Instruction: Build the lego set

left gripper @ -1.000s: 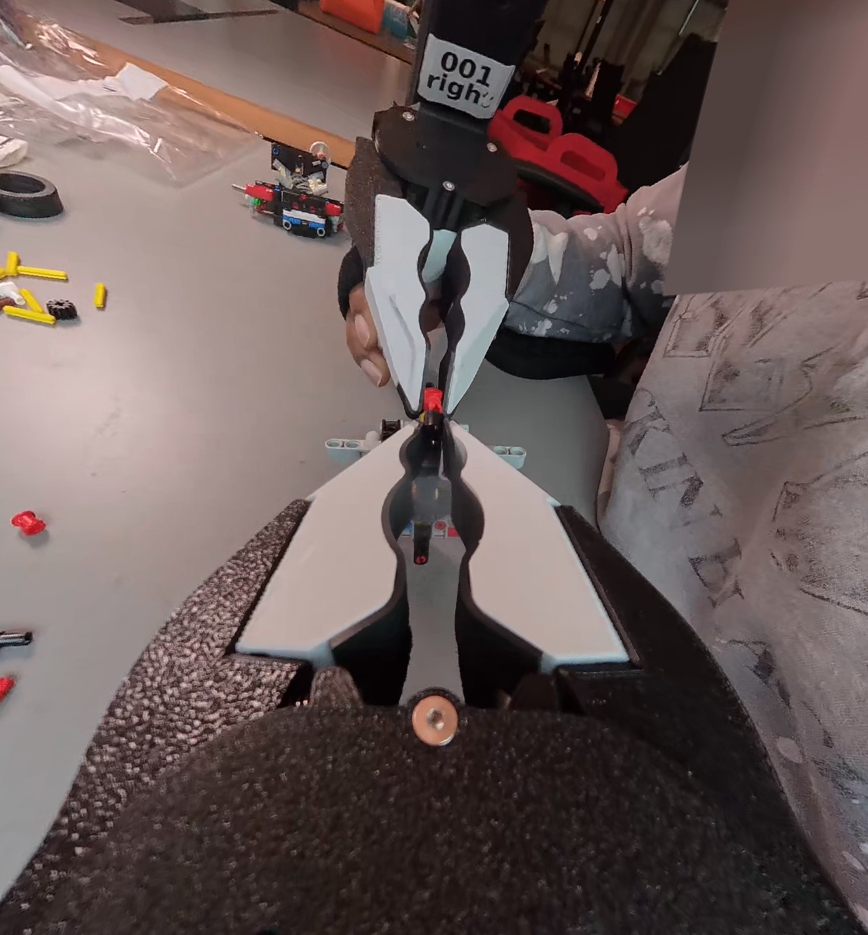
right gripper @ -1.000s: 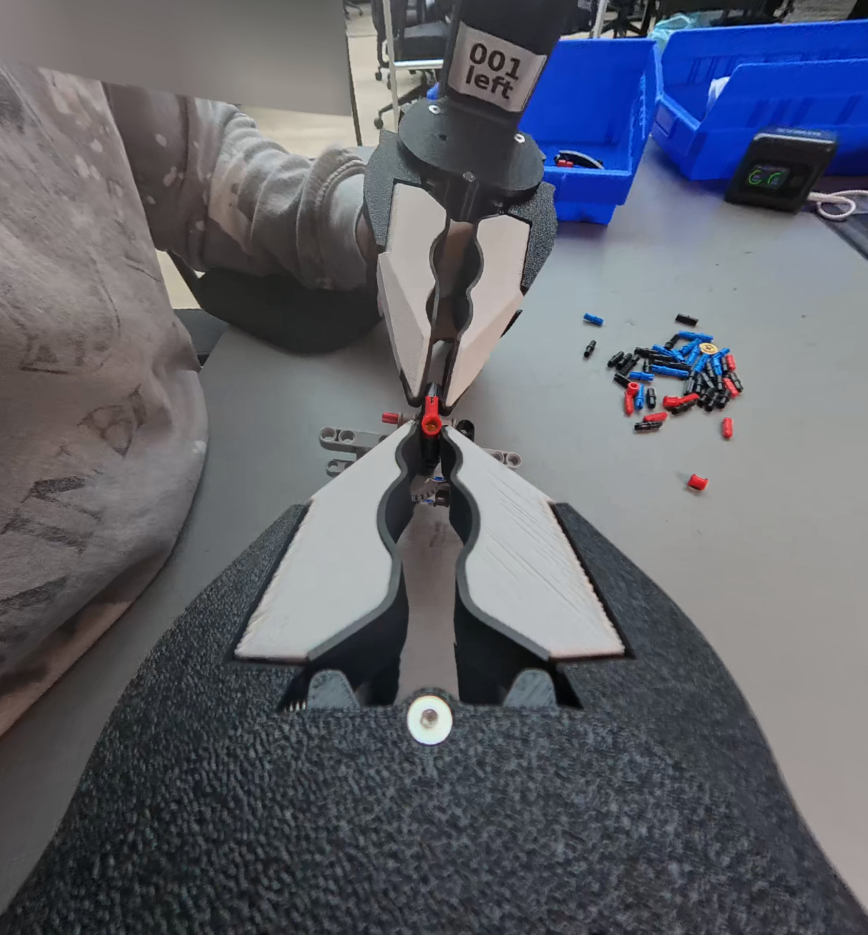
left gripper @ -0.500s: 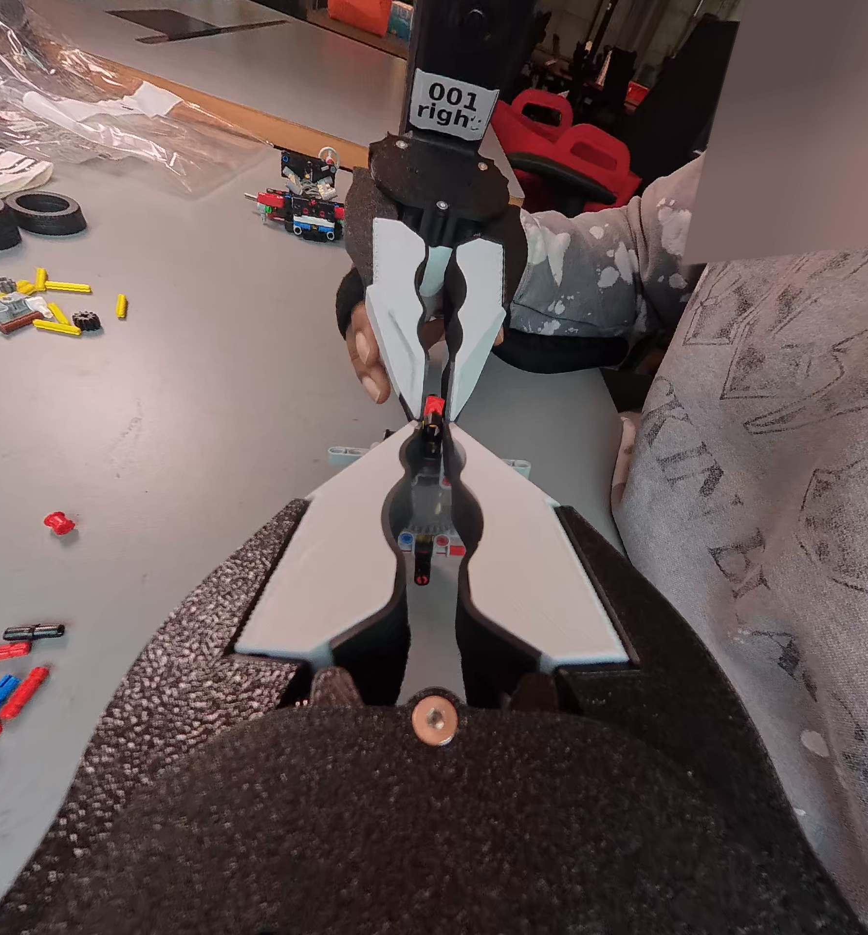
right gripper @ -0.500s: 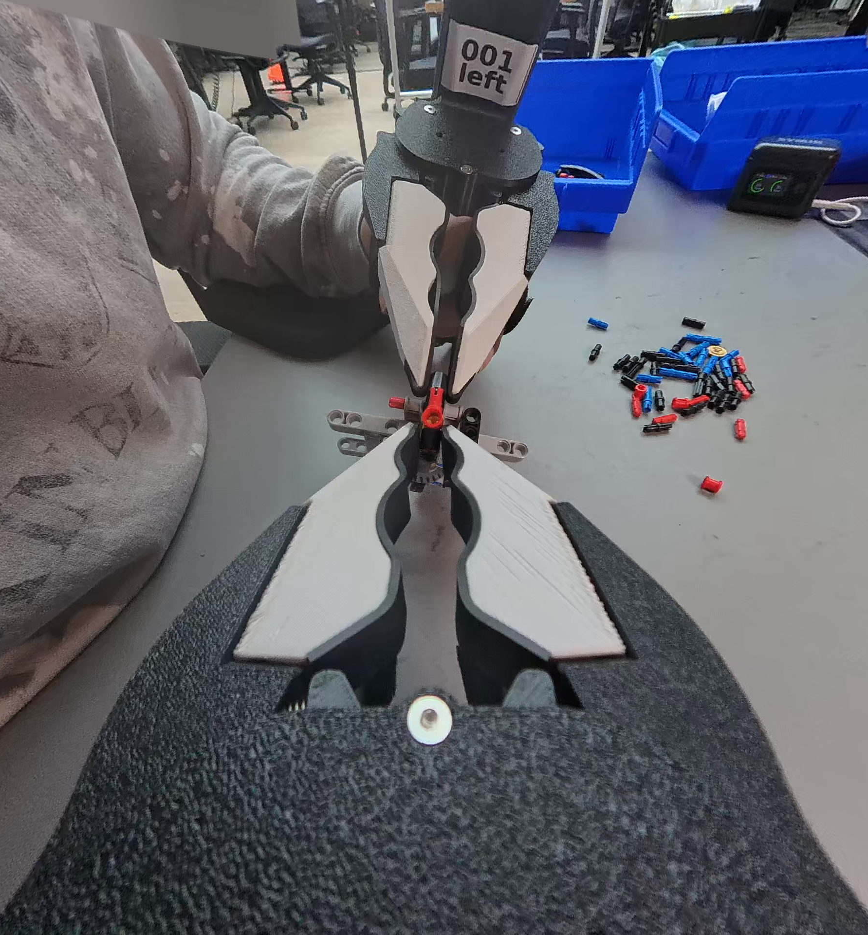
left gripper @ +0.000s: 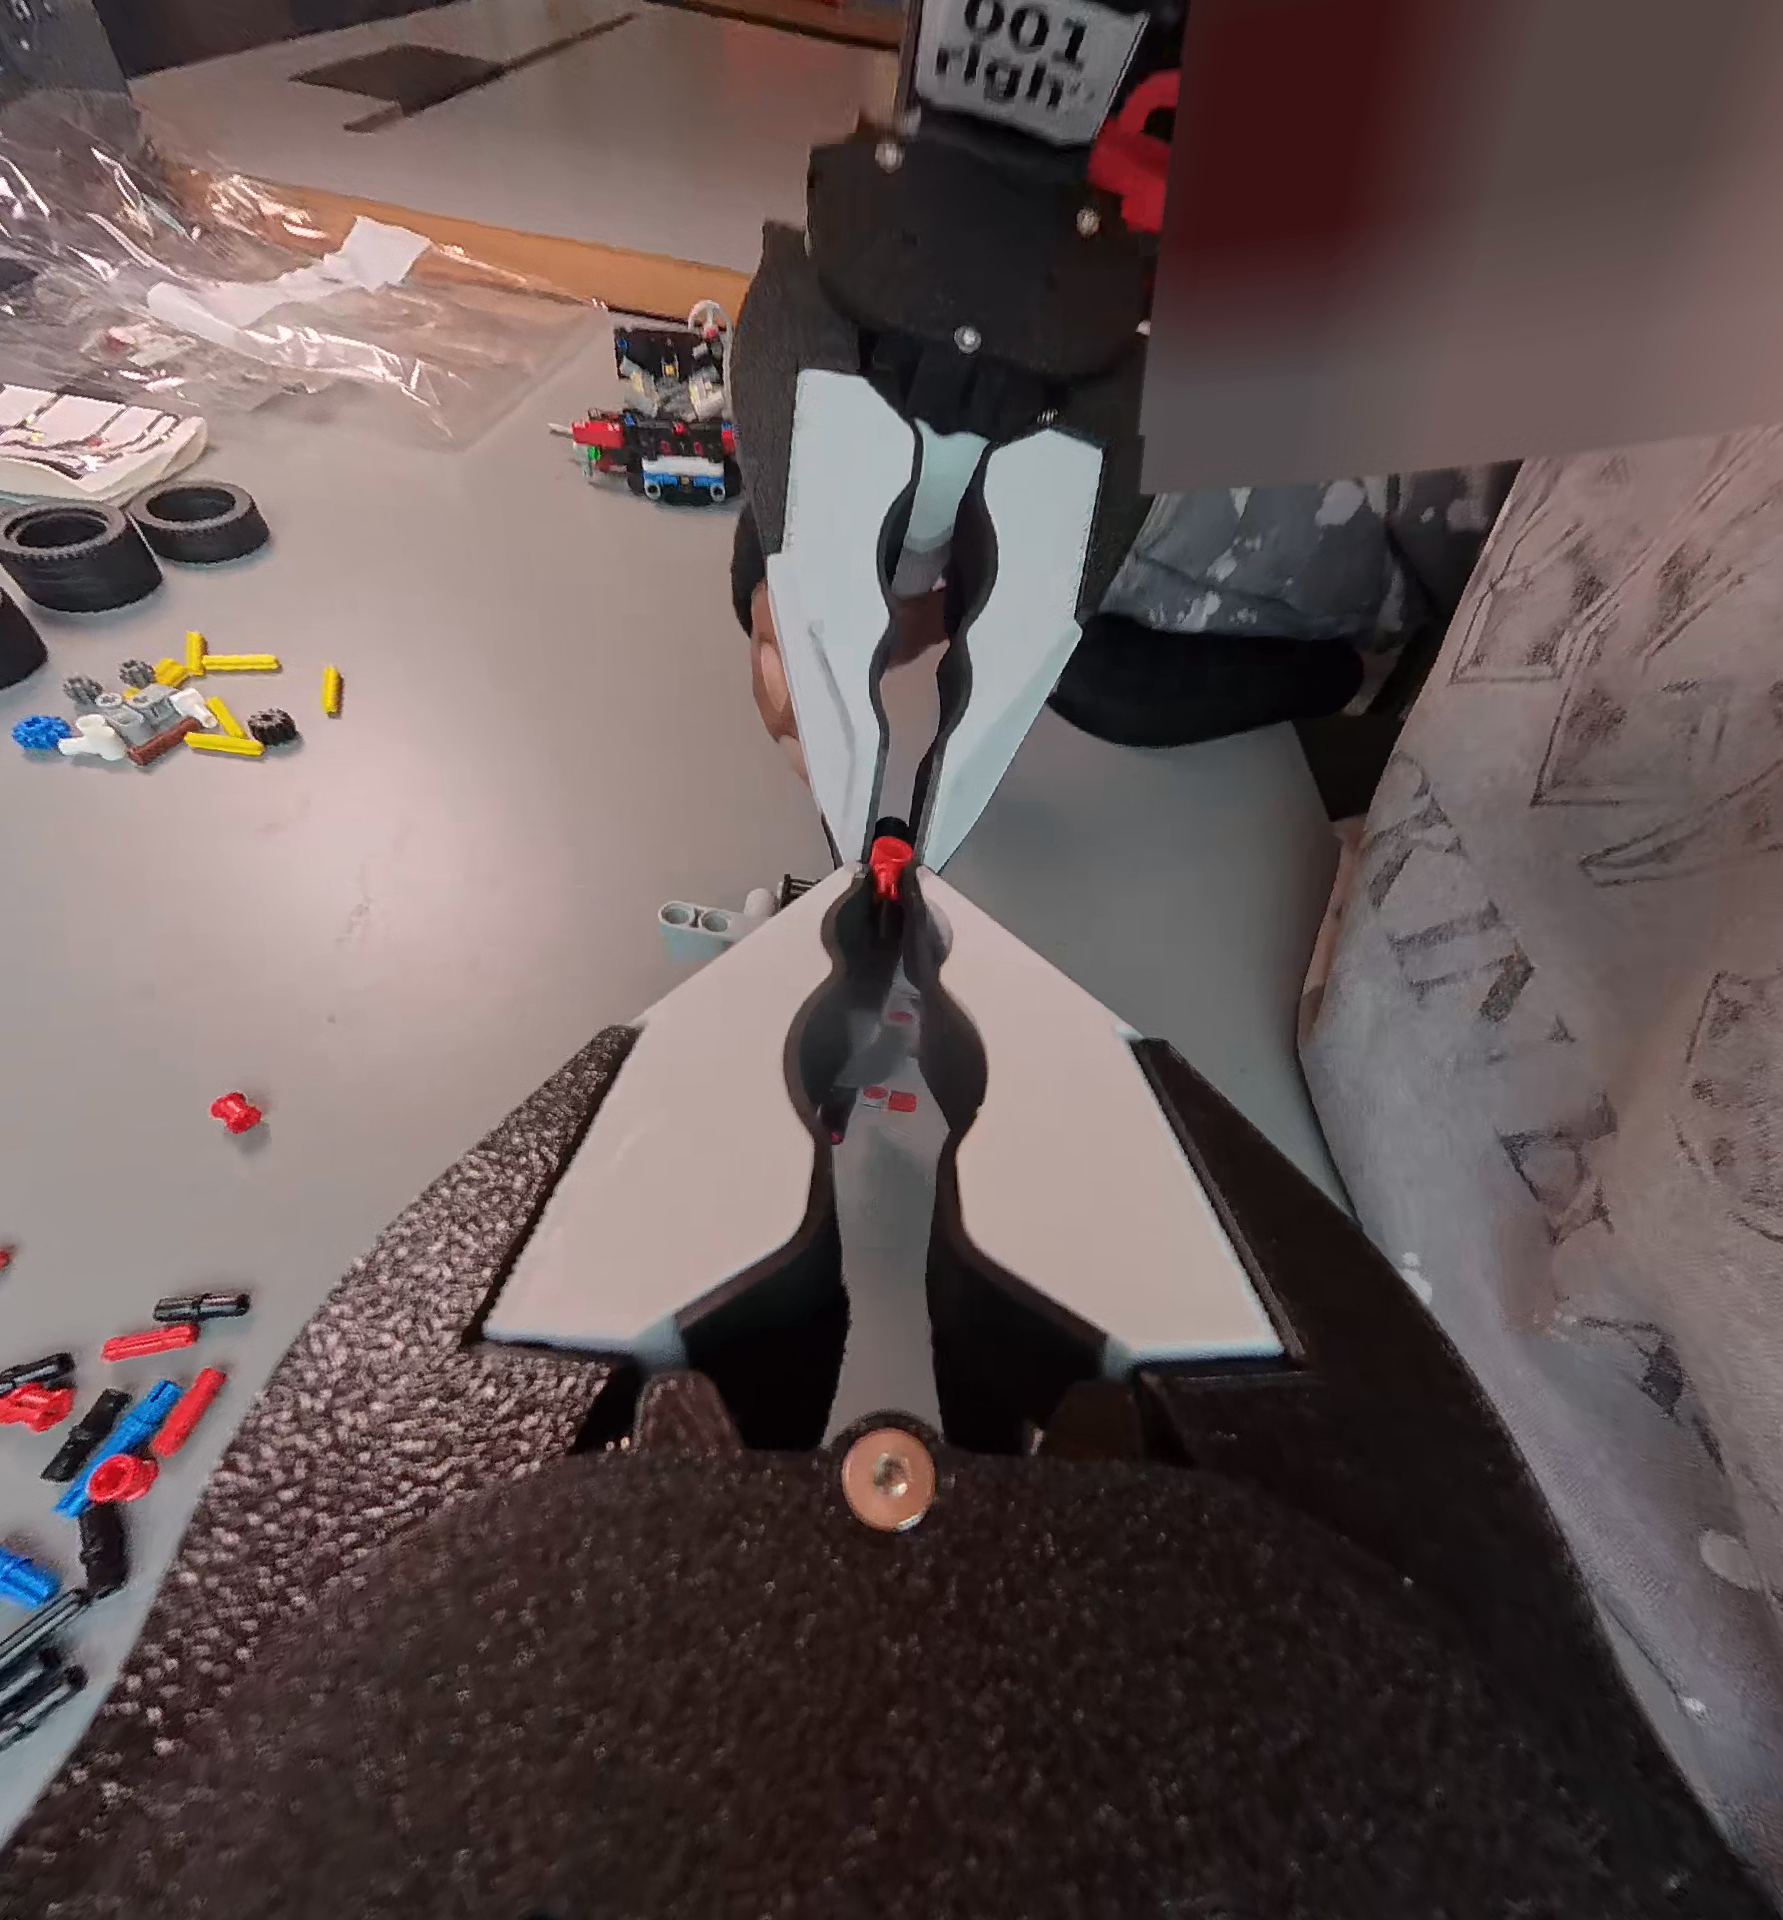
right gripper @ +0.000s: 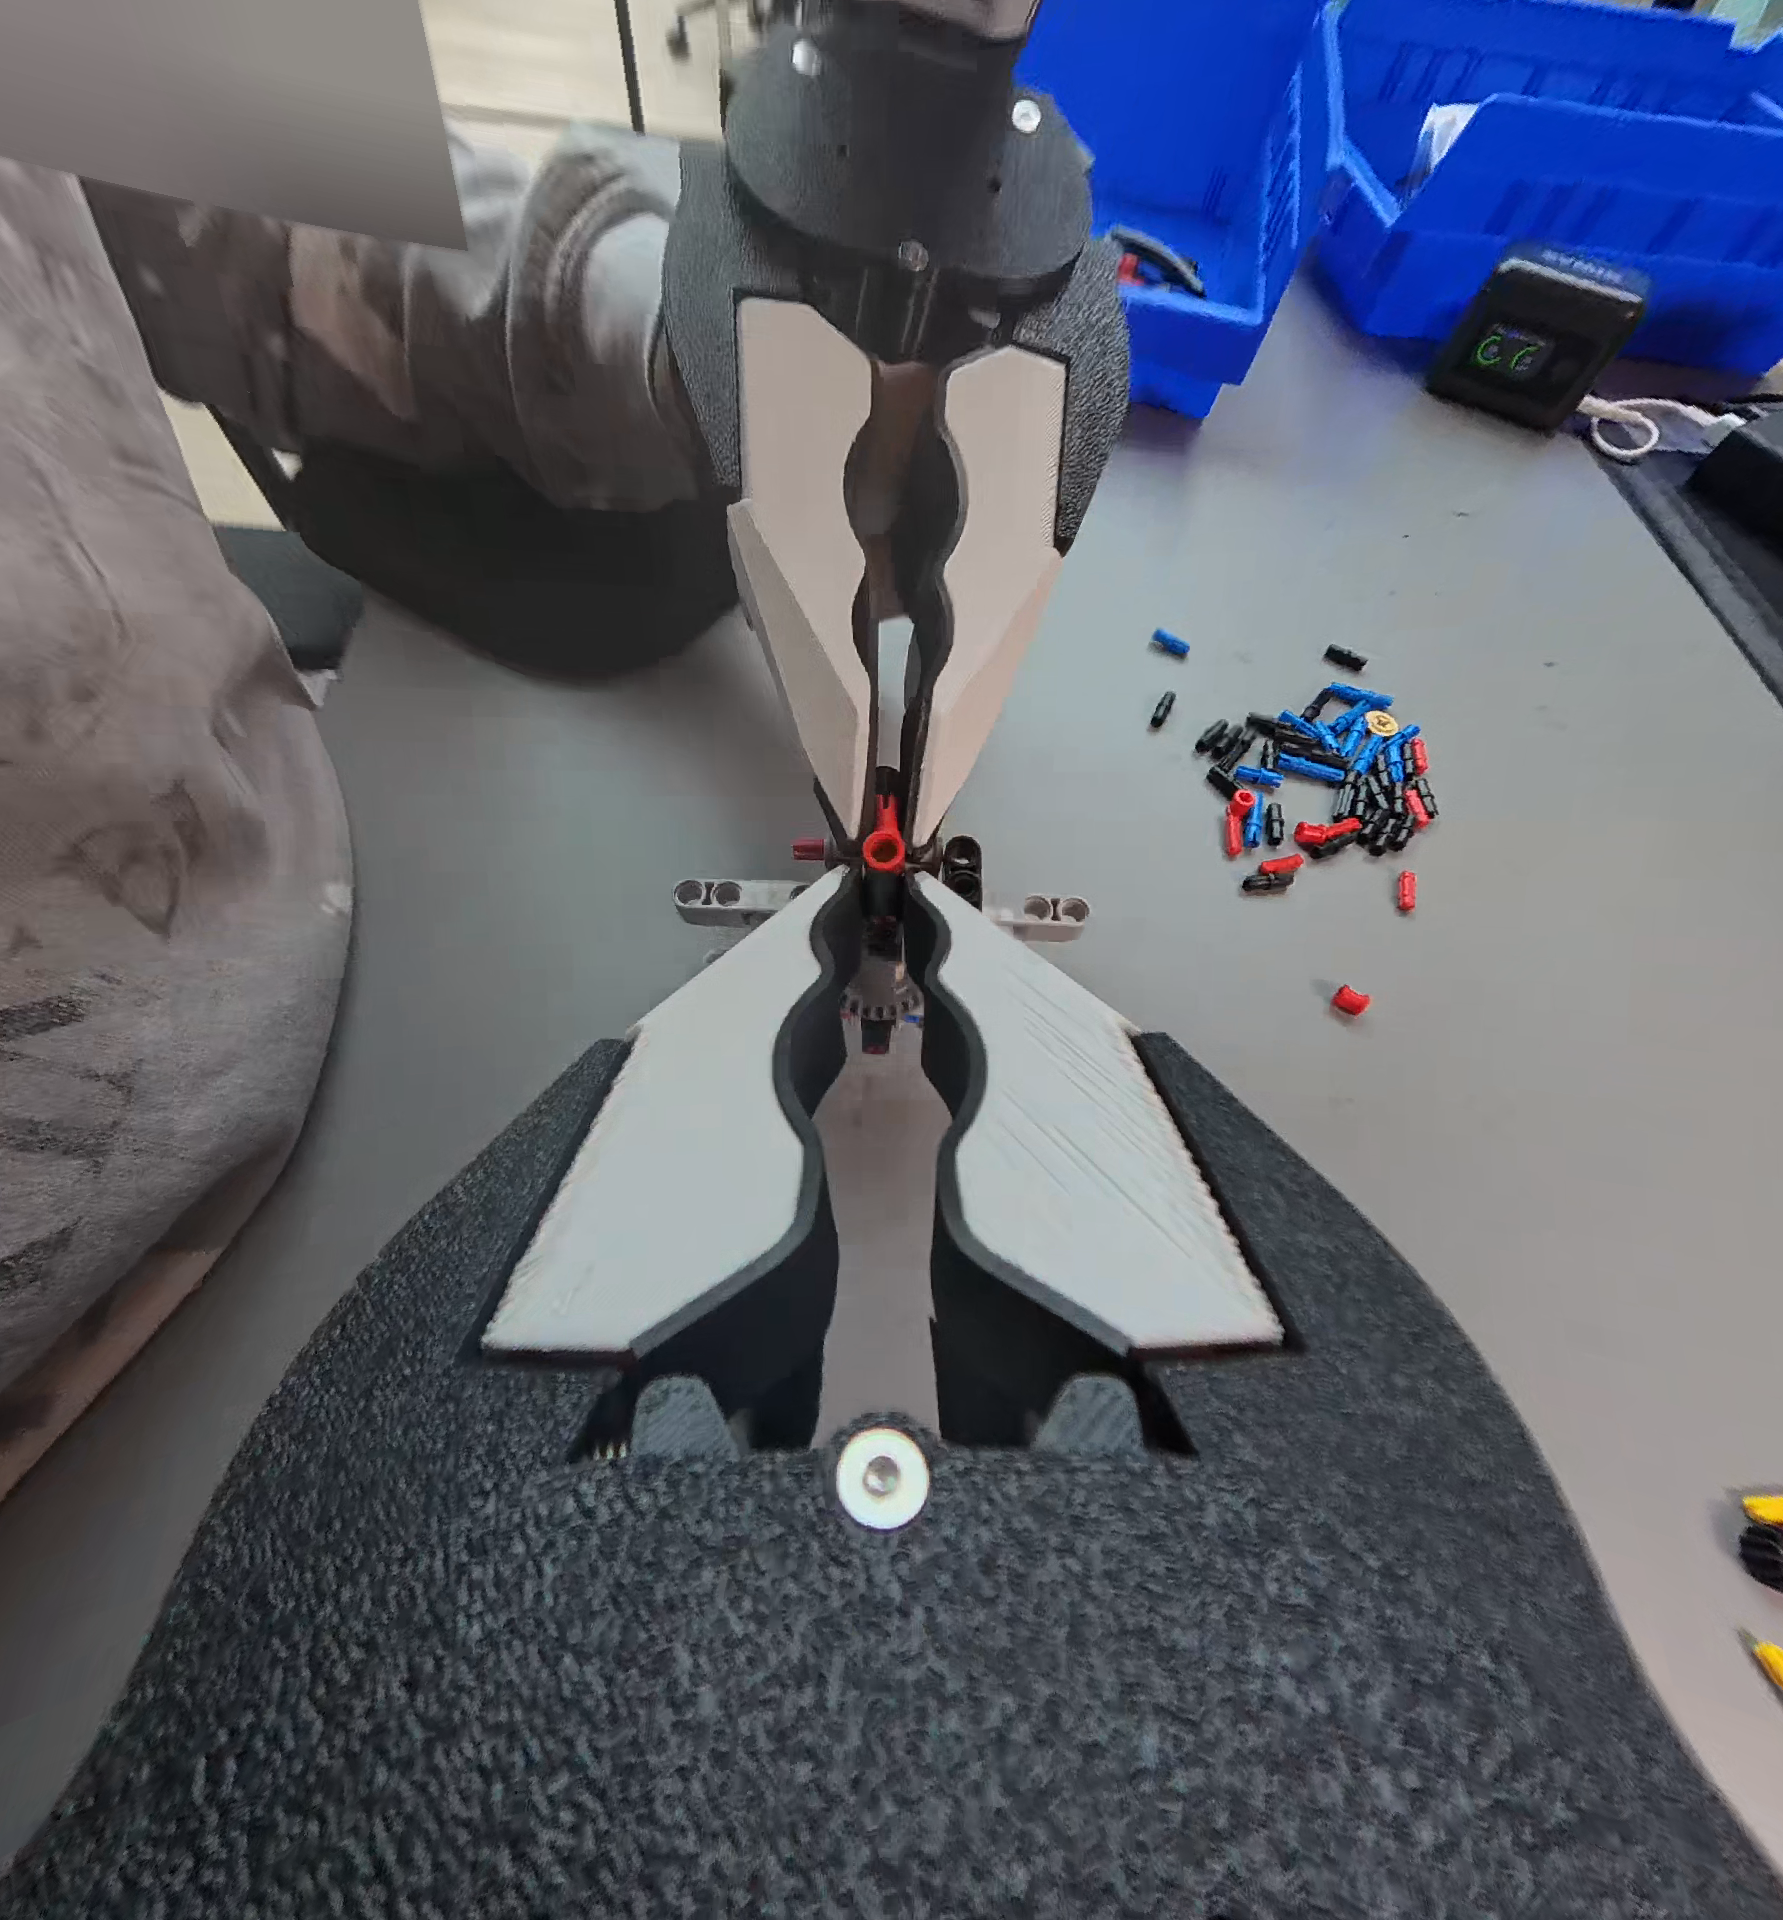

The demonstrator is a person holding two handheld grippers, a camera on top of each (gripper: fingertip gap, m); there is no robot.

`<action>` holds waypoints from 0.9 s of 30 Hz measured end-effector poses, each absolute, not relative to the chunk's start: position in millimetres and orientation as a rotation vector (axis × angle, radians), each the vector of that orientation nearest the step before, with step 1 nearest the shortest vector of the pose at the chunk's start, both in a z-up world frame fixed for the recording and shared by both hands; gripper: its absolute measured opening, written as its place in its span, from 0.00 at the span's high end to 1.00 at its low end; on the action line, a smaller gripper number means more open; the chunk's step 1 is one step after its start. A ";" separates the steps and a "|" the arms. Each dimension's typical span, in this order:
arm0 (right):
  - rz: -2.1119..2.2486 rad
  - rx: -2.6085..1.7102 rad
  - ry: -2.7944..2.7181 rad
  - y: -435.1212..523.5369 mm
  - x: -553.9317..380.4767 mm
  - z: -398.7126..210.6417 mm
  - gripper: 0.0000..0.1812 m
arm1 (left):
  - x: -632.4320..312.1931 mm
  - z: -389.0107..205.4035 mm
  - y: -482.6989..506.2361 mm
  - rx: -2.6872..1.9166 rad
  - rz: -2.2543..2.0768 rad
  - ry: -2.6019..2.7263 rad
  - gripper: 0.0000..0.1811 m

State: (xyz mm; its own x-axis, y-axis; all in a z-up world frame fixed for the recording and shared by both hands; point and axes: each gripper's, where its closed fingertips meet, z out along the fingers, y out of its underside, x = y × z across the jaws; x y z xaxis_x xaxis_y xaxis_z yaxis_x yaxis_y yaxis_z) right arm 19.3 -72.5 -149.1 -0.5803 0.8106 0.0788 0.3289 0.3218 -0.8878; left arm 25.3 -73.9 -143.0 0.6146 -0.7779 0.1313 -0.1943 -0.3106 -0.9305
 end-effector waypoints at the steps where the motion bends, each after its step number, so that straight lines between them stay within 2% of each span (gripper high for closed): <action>1: 1.294 -1.008 -2.021 -72.2 18.9 -142.5 0.97 | 23.9 -137.3 -73.6 -1.803 -0.733 0.768 0.98; 11: 1.438 -0.998 -1.873 -48.7 30.7 -127.3 0.97 | -8.5 -127.4 -68.4 -1.735 -0.885 0.543 0.98; 16: 1.428 -0.983 -1.946 -56.9 28.6 -141.7 0.97 | -13.8 -126.7 -61.3 -1.745 -0.910 0.504 0.98; 20: 1.475 -1.000 -1.915 -55.3 27.0 -142.6 0.97 | -30.8 -149.6 -54.8 -1.869 -0.830 0.458 0.98; 27: 1.421 -1.053 -1.921 -49.9 24.1 -150.1 0.97 | -26.7 -140.0 -55.0 -1.833 -0.898 0.401 0.98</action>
State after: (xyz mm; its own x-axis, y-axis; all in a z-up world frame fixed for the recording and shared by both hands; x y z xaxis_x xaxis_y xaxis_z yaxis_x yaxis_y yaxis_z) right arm 24.1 -49.9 -150.1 -0.5599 0.8278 -0.0368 0.2774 0.1454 -0.9497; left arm -26.7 -55.0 -140.0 0.6673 -0.6296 0.3979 0.1247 -0.4322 -0.8931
